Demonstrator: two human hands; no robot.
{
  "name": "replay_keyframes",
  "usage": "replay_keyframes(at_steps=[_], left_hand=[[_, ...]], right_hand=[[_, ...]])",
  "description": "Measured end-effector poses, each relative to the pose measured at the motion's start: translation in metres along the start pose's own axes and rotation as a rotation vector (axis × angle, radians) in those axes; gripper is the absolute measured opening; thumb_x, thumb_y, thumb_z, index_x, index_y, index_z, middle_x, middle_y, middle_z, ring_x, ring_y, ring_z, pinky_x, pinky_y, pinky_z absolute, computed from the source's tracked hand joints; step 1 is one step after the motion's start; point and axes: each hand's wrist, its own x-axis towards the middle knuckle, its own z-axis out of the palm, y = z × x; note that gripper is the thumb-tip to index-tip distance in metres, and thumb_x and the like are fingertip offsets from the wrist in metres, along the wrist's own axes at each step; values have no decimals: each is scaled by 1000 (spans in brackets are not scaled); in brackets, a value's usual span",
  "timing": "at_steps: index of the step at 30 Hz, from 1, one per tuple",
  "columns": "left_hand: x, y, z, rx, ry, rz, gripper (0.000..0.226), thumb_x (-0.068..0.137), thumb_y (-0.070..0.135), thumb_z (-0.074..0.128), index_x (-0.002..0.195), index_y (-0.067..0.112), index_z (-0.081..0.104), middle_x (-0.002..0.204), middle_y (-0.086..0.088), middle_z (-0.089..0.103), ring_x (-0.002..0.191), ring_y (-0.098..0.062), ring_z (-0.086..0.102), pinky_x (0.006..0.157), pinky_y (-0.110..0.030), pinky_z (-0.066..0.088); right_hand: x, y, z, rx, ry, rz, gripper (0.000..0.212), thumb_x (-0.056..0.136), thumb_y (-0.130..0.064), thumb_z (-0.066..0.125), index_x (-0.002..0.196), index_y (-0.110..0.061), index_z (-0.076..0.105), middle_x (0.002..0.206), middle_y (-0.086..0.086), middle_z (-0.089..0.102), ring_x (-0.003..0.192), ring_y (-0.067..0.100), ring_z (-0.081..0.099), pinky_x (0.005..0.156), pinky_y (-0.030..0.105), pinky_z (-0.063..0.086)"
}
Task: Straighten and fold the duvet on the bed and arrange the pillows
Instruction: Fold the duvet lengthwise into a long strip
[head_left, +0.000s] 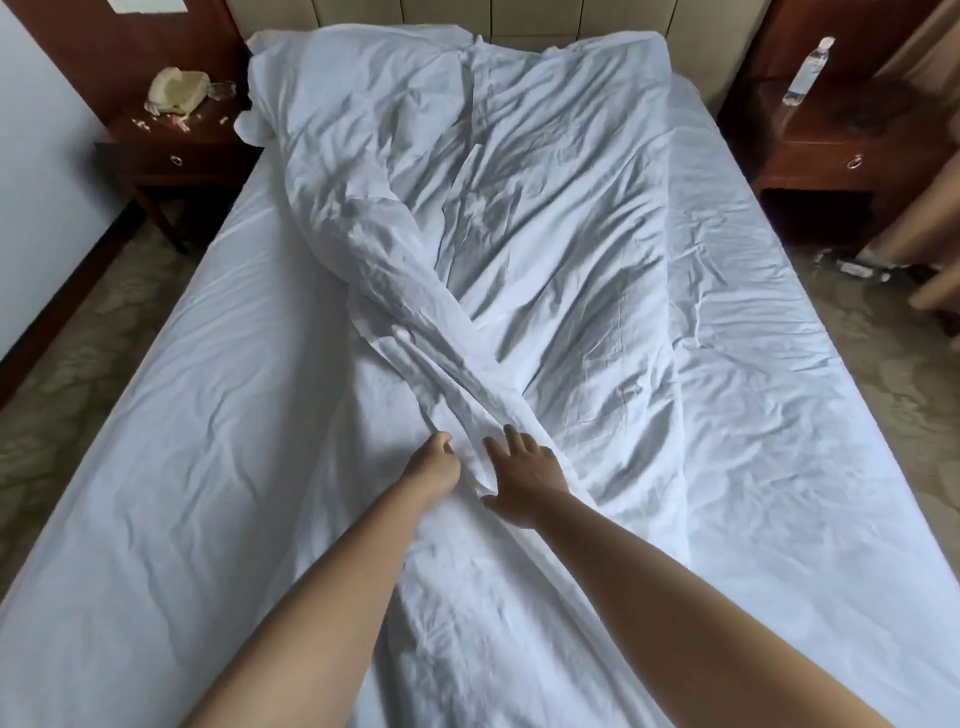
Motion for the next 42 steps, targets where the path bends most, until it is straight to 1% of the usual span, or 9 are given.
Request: replay_keyframes(at_steps=[4, 7, 10, 14, 21, 24, 33, 37, 42], left_hand=[[27, -1, 10, -166, 50, -84, 52, 92, 14, 38, 143, 15, 35, 140, -15, 47, 120, -35, 52, 100, -43, 45], [44, 2, 17, -319, 117, -154, 38, 88, 24, 43, 124, 13, 45, 123, -20, 59, 110, -36, 59, 95, -47, 49], [66, 3, 27, -522, 184, -178, 56, 63, 51, 49, 107, 17, 48, 109, -19, 65, 96, -35, 65, 88, -49, 53], [60, 48, 24, -668, 192, -184, 67, 58, 64, 56, 103, 16, 65, 96, -11, 71, 86, -29, 69, 83, -44, 57], [30, 208, 8, -687, 139, 51, 45, 77, 17, 68, 118, 11, 51, 87, -9, 65, 64, -19, 64, 51, -22, 46], [17, 274, 44, -513, 17, 223, 57, 81, 4, 55, 136, 13, 40, 111, -9, 58, 91, -22, 61, 63, -22, 43], [2, 194, 185, -219, -300, 153, 46, 104, 32, 31, 146, 12, 35, 149, 6, 32, 137, -11, 32, 116, -28, 19], [-18, 167, 187, -282, -209, 77, 46, 96, 33, 39, 132, 7, 53, 122, -9, 60, 107, -25, 59, 95, -33, 45], [-69, 164, 172, -217, -156, 32, 25, 101, 14, 34, 104, 30, 52, 95, 2, 58, 82, -13, 55, 69, -23, 40]], right_hand=[[40, 8, 14, -69, -21, 62, 110, 78, -61, 61, 150, -30, -15, 156, 15, -19, 144, 37, 0, 112, 54, 16], [64, 9, 24, 27, -57, 116, 110, 81, -44, 66, 147, -36, -22, 154, 20, -2, 131, 39, 30, 102, 47, 35], [71, 20, 21, 203, -39, 107, 90, 92, -22, 55, 150, -35, -13, 129, 16, 46, 110, 31, 55, 87, 37, 46], [58, 46, -19, 437, 156, 91, 53, 92, -34, 51, 139, -24, 29, 105, 13, 63, 98, 34, 60, 74, 35, 42], [2, 99, -109, 658, 517, 201, 31, 93, -38, 46, 118, -22, 50, 99, 13, 68, 93, 36, 61, 74, 37, 43], [-21, 144, -110, 779, 608, 407, 21, 91, -25, 46, 112, -21, 48, 95, 14, 67, 90, 36, 61, 69, 35, 39], [-51, 235, 25, 814, -50, 512, 58, 94, -47, 37, 145, -21, 26, 137, 17, 45, 126, 34, 45, 104, 41, 37], [-68, 236, 13, 847, 59, 398, 59, 96, -37, 42, 149, -18, 24, 144, 15, 42, 129, 31, 44, 105, 39, 37], [-104, 224, -8, 776, 107, 308, 62, 98, -34, 41, 152, -16, 17, 152, 8, 31, 137, 26, 36, 108, 36, 33]])
